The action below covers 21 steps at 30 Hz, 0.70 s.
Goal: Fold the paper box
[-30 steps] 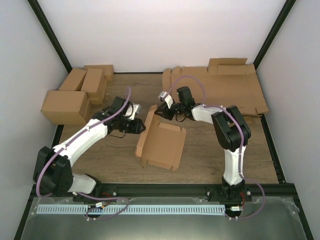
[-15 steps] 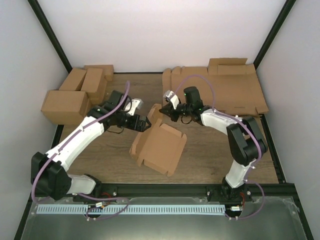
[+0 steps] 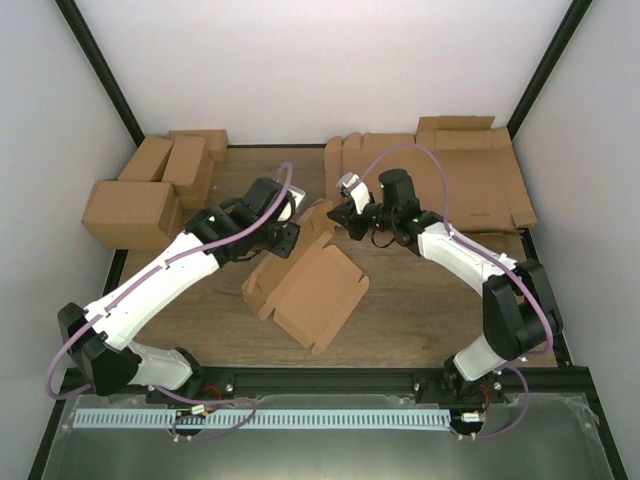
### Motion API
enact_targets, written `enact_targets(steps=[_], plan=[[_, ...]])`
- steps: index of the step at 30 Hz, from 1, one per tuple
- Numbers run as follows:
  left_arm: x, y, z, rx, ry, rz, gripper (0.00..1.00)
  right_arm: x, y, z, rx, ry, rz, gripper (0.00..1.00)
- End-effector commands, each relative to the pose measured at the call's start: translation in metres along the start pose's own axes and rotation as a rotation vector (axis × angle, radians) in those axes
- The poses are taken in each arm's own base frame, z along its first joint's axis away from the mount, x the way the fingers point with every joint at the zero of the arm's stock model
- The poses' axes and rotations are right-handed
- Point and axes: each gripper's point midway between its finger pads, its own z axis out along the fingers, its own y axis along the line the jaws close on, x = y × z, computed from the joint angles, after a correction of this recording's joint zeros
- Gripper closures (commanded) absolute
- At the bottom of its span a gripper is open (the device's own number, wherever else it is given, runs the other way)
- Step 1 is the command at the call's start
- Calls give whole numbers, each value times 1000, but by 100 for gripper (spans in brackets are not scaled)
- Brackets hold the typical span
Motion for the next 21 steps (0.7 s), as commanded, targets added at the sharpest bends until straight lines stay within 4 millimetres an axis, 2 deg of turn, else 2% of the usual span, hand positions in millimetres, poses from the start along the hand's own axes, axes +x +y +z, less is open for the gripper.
enact_targets(steps=[1,3,7,9,13,14,15,17,18,21], plan=[[0,23,-11,-196,15,53,70,-8,3,-8,26,20,35,98],[2,24,-13,-215,19,59,81,-11,4,-10,25,16,41,94],[5,20,-13,-216,27,69,95,-9,1,-11,50,18,70,88],[8,19,-10,-221,29,75,96,-3,-3,-9,68,27,99,83],[15,16,-1,-209,35,71,95,9,-3,-8,78,30,156,83],[20,15,4,-206,44,67,85,13,-3,-8,81,34,174,83],[25,16,10,-212,53,54,68,18,-4,-8,87,42,194,79],[41,22,28,-225,86,25,43,29,-4,-6,90,63,241,63],[48,26,36,-212,106,-1,39,36,-3,-4,87,80,266,61],[59,44,56,-144,149,-109,39,55,-7,4,106,136,311,58]])
